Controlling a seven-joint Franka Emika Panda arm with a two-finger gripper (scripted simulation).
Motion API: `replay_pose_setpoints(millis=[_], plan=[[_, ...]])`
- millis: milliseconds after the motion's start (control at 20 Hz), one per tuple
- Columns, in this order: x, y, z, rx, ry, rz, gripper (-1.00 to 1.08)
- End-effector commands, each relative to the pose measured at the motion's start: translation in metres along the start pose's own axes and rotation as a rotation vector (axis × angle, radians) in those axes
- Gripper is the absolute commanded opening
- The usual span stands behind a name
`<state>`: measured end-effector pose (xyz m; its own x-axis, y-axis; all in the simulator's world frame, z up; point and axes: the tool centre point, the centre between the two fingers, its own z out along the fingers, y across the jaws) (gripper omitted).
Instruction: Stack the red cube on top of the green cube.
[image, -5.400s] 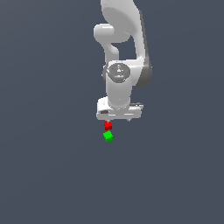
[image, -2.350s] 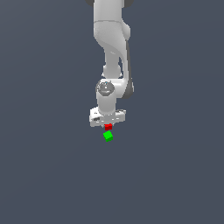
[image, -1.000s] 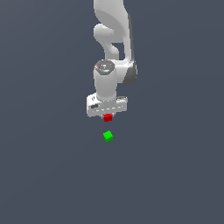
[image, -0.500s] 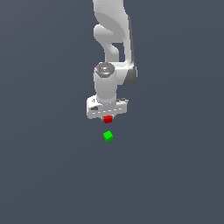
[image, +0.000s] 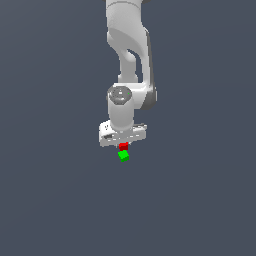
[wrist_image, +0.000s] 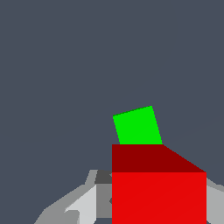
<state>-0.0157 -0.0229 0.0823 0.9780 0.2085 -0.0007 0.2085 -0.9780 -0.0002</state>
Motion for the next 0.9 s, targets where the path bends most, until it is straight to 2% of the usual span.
replay_pose_setpoints(millis=[0, 500, 550, 850], plan=[[0.01, 0.002, 0.006, 0.0, 0.001, 0.0, -1.0], [0.026, 0.005, 0.016, 0.0, 0.001, 0.0, -1.0], [0.026, 0.005, 0.016, 0.0, 0.001, 0.0, 1.0], [0.026, 0.005, 0.016, 0.0, 0.001, 0.0, 1.0]])
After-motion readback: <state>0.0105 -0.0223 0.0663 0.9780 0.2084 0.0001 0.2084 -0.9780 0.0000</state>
